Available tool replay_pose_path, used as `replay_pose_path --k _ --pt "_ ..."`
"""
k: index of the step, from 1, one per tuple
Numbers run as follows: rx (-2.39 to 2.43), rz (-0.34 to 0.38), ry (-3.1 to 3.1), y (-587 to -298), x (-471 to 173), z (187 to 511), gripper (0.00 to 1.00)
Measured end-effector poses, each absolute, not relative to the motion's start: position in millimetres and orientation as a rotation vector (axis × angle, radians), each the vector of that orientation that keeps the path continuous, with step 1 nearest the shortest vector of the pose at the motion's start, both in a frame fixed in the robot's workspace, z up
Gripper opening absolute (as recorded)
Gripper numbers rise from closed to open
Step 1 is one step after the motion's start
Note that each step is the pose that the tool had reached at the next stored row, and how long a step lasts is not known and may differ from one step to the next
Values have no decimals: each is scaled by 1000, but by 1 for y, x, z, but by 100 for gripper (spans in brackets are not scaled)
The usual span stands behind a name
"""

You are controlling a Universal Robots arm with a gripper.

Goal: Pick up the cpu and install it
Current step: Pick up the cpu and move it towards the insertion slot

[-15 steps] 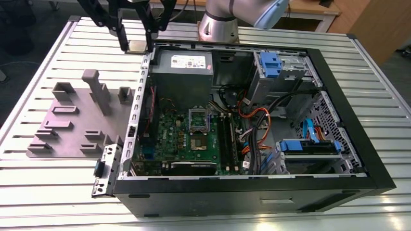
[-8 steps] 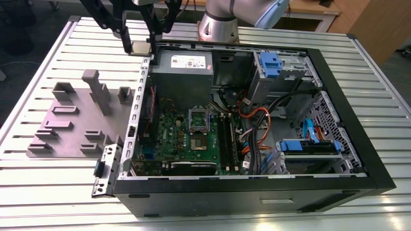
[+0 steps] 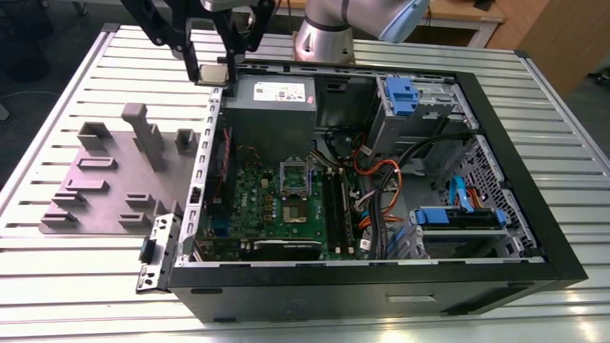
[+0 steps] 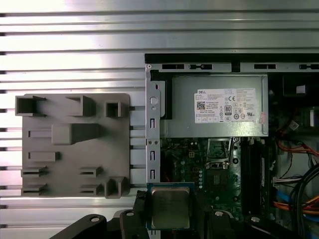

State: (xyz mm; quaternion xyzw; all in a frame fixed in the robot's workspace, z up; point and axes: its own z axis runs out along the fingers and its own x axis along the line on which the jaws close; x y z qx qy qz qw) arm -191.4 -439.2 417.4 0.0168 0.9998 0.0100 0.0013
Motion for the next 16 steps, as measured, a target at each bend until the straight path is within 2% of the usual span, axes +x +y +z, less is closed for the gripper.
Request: replay_pose_path --k 16 --pt "53 31 3138 -439 -184 417 47"
